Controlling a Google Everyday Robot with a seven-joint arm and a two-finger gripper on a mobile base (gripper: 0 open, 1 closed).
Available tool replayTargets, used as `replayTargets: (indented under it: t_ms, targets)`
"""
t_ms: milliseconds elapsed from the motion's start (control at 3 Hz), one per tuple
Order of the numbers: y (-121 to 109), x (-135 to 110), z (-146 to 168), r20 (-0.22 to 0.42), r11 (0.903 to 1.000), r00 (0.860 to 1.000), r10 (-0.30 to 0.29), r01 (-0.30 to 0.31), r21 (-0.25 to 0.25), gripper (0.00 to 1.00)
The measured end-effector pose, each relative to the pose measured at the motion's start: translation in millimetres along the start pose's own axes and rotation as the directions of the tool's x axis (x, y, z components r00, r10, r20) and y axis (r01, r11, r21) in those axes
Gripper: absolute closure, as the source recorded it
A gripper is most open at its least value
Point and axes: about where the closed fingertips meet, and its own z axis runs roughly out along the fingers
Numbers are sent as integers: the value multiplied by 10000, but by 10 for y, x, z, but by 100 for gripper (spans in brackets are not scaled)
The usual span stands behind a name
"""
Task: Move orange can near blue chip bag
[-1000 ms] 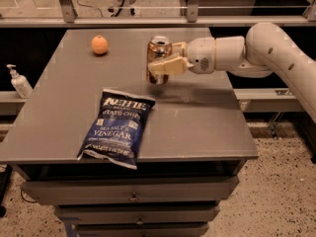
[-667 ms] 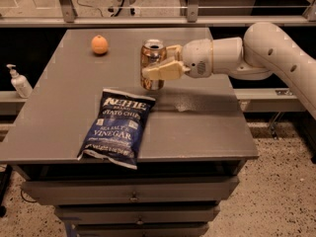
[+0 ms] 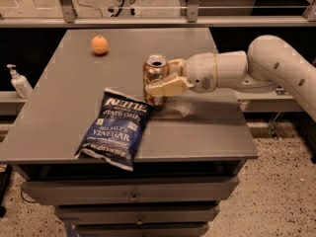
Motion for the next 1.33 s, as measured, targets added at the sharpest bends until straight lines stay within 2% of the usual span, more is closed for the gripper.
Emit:
replayTargets:
  t_ms: [333,667,1333]
  targets:
    - [20,98,-81,-110,9996,9996,-268,269,22,100]
    - [34,148,-140,-183,9981,9981,-590,587,-180,84]
    - [71,206,-181,-175,9963,9974,-703,693,-518,38]
